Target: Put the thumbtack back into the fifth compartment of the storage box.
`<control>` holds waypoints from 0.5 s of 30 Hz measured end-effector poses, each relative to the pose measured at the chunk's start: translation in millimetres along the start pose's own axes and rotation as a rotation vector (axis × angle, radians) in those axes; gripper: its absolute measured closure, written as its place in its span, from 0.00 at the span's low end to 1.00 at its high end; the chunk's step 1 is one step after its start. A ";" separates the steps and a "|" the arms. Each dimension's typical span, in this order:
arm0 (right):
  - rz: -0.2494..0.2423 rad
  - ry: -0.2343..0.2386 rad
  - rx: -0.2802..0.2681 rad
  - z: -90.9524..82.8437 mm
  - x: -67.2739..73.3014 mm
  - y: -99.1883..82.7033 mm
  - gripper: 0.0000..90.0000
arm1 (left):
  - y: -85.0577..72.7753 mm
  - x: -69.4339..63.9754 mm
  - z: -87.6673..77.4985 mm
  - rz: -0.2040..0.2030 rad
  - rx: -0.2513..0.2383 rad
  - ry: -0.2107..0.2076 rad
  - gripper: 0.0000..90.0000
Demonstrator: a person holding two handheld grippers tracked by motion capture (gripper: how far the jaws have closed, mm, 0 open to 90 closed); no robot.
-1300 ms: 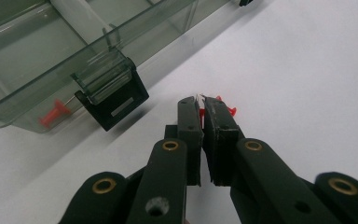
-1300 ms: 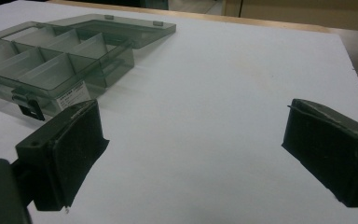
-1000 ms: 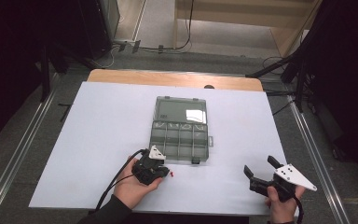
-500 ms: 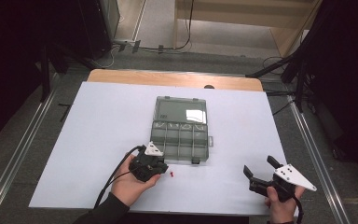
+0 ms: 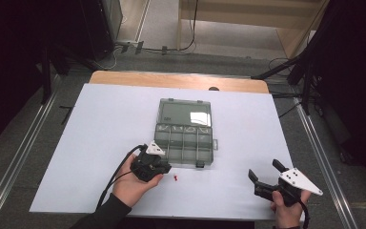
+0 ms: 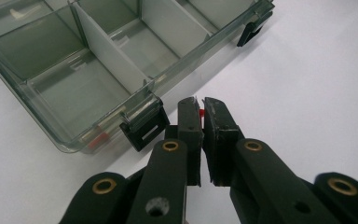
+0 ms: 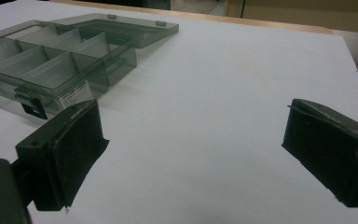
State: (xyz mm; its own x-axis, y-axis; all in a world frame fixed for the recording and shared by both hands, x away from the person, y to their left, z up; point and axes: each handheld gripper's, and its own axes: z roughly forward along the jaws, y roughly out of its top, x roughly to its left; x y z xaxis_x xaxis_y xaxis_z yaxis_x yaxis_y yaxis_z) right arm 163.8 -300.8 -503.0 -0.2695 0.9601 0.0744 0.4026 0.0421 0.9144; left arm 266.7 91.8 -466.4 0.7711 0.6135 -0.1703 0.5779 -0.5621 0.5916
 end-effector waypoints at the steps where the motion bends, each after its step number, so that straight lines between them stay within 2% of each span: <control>1: -0.001 0.000 0.000 0.0 0.0 0.0 0.06 | 0.4 0.1 -0.2 -0.001 -0.002 0.000 0.95; 15: -0.008 0.001 0.001 -0.4 0.7 -0.1 0.06 | 7.2 5.2 -6.0 -0.009 -0.025 0.002 0.95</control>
State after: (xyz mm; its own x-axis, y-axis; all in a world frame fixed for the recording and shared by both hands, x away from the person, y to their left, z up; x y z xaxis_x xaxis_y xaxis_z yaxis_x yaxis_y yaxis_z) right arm 163.2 -300.2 -502.9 -0.2737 0.9594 0.0680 0.4010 0.0496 0.9147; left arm 273.2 94.3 -458.3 0.7656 0.6193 -0.1744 0.5777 -0.5425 0.6099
